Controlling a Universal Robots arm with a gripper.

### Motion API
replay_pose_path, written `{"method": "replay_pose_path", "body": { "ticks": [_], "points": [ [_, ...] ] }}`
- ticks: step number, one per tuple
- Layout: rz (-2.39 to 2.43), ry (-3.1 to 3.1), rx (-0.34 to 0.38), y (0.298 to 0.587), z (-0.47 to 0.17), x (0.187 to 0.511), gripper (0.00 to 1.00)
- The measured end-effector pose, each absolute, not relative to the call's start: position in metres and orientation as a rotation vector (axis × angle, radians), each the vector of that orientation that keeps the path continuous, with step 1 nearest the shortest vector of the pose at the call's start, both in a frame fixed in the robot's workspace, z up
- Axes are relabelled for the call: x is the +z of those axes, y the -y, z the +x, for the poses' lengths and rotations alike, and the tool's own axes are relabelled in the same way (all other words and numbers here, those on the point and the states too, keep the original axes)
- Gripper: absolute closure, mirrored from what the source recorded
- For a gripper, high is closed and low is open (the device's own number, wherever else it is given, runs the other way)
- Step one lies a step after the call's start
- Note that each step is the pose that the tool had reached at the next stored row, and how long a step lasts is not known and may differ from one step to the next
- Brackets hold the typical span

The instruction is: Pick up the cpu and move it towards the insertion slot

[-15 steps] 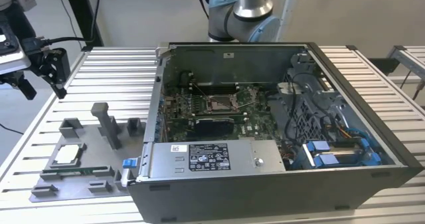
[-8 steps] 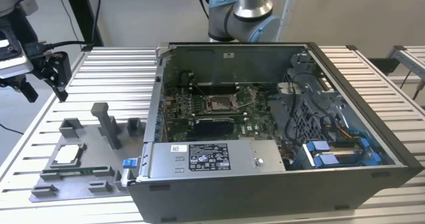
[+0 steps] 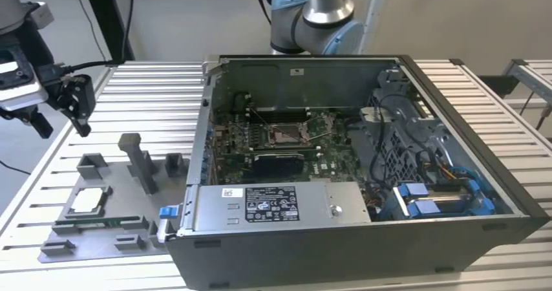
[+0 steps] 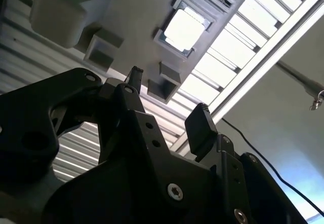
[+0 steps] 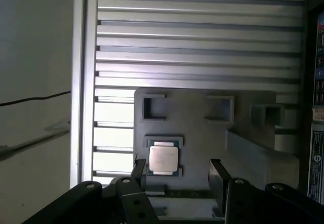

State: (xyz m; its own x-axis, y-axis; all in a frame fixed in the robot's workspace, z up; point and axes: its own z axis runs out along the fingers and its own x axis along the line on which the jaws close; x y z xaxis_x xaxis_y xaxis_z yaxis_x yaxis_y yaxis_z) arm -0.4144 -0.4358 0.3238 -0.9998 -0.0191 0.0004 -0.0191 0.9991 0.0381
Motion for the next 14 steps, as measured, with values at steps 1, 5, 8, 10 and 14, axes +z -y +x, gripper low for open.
{"method": "replay_pose_path", "body": {
  "ticks": [1, 5, 8, 10, 14],
  "points": [
    [0.03, 3.14, -0.06, 0.436, -0.415, 0.322, 0.0],
    [0.03, 3.14, -0.06, 0.436, -0.415, 0.315, 0.0],
    [0.03, 3.14, -0.06, 0.436, -0.416, 0.31, 0.0],
    [0.03, 3.14, -0.06, 0.436, -0.416, 0.306, 0.0],
    [0.03, 3.14, -0.06, 0.436, -0.417, 0.299, 0.0]
  ]
}}
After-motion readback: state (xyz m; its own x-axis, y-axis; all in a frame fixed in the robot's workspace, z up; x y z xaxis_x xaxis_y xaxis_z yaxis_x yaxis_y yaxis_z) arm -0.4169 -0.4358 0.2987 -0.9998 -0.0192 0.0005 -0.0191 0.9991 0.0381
